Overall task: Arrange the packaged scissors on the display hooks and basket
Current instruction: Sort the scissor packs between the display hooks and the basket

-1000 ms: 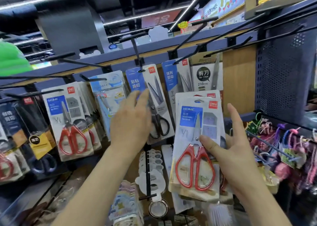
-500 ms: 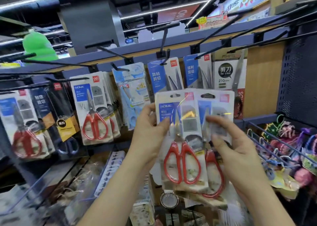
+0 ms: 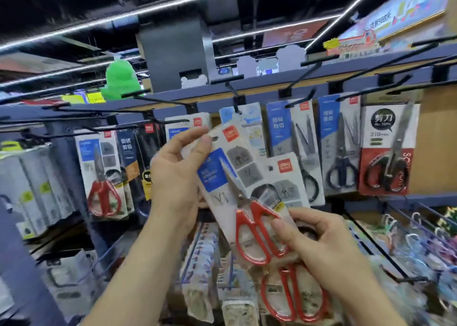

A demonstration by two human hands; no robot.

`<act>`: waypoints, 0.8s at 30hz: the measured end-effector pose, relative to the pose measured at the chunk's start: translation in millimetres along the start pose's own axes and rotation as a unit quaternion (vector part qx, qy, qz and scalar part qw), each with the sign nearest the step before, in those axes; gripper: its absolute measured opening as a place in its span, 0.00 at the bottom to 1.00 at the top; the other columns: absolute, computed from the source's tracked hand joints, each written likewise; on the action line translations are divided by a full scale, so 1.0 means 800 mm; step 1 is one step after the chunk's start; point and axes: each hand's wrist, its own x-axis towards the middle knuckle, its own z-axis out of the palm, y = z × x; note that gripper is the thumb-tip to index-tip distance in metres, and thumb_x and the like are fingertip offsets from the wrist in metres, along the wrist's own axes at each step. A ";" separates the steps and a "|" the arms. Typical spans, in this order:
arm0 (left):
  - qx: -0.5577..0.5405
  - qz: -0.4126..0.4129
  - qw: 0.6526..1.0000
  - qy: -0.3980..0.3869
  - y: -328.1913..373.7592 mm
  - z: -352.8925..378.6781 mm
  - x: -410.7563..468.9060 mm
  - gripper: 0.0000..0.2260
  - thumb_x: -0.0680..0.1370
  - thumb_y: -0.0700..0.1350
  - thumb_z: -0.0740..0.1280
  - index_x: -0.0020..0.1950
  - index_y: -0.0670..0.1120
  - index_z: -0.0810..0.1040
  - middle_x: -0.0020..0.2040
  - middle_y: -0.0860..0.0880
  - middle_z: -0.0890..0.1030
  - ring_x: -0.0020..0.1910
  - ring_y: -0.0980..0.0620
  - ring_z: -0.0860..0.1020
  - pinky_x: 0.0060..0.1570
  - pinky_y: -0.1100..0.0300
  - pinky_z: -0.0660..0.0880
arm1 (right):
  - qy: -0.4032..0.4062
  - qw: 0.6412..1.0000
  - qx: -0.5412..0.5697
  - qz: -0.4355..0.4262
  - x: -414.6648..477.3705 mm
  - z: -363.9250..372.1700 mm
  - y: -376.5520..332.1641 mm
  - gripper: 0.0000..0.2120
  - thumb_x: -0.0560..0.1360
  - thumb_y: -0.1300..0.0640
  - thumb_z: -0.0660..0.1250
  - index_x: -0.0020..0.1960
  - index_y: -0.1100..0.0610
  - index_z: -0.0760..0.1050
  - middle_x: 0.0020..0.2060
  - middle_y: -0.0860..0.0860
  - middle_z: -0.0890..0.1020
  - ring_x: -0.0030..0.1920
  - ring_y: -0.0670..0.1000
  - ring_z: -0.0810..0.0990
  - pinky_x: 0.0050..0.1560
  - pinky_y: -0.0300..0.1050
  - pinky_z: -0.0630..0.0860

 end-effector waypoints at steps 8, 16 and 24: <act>0.119 0.095 0.988 0.023 0.062 -0.070 0.042 0.04 0.74 0.38 0.72 0.45 0.47 0.83 0.42 0.49 0.86 0.43 0.49 0.85 0.38 0.58 0.82 | -0.026 0.998 0.037 -0.041 0.030 0.078 -0.021 0.08 0.67 0.44 0.70 0.41 0.44 0.86 0.38 0.42 0.86 0.42 0.40 0.84 0.42 0.31 0.75; 0.202 0.057 0.978 0.005 0.069 -0.083 0.086 0.05 0.76 0.42 0.72 0.42 0.52 0.84 0.40 0.53 0.86 0.42 0.54 0.84 0.44 0.55 0.80 | -0.009 0.995 0.102 -0.017 0.045 0.129 -0.015 0.08 0.71 0.47 0.69 0.42 0.48 0.86 0.38 0.49 0.87 0.42 0.47 0.85 0.45 0.38 0.78; 0.138 -0.071 0.984 -0.088 0.087 -0.087 0.092 0.04 0.77 0.38 0.68 0.45 0.41 0.81 0.35 0.48 0.85 0.31 0.53 0.83 0.28 0.62 0.78 | 0.005 0.997 0.078 -0.012 0.039 0.144 -0.006 0.08 0.70 0.46 0.69 0.42 0.47 0.85 0.37 0.49 0.87 0.42 0.48 0.85 0.47 0.44 0.80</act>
